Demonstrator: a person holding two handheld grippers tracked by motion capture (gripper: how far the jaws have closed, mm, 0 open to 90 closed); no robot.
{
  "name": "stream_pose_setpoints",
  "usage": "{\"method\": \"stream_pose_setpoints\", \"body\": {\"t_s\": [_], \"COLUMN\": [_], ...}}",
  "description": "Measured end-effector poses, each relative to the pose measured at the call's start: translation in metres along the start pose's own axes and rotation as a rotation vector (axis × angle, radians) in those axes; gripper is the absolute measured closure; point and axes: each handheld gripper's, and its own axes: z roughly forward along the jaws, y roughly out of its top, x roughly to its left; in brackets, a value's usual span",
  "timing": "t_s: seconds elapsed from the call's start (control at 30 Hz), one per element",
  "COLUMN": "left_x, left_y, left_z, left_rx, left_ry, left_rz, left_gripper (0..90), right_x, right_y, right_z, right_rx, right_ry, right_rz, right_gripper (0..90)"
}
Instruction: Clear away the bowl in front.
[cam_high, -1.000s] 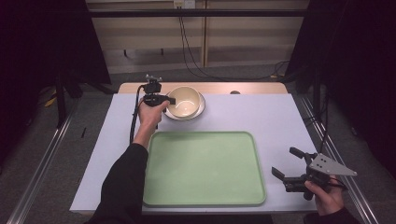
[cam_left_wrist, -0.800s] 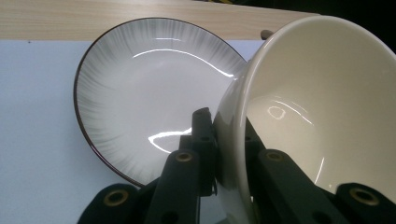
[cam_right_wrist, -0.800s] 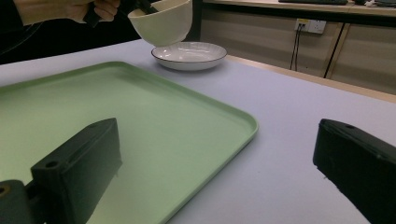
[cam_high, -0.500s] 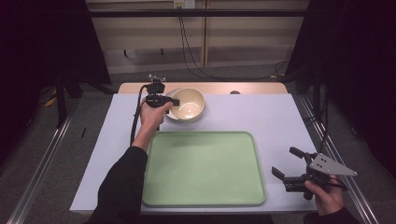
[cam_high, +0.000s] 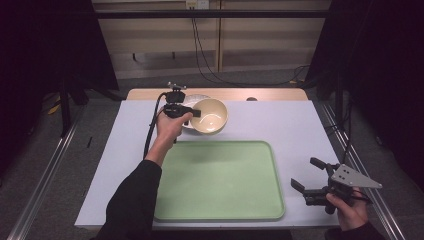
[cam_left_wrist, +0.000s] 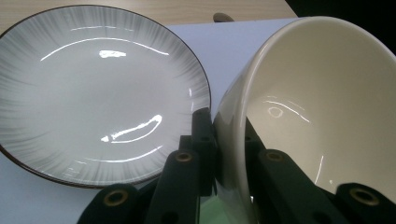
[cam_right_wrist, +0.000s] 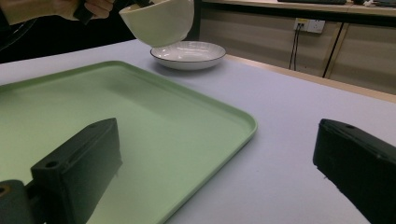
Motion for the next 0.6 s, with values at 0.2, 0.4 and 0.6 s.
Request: {"method": "stream_pose_setpoints", "body": {"t_s": [0.2, 0.4, 0.6], "left_x": [-0.007, -0.014, -0.025], "left_y": [0.0, -0.002, 0.0], "left_z": [0.003, 0.005, 0.009], "left_rx": [-0.009, -0.011, 0.002], "left_ry": [-0.02, -0.031, -0.045], "left_rz": [-0.003, 0.004, 0.028], "left_gripper": [83.1, 83.2, 83.3], "right_x": [0.0, 0.0, 0.0], "right_y": [0.0, 0.0, 0.0], "right_z": [0.0, 0.0, 0.0], "right_rx": [-0.001, 0.0, -0.004], "right_ry": [0.001, 0.003, 0.0], "right_rz": [0.001, -0.005, -0.006], "right_gripper": [0.7, 0.6, 0.7]}}
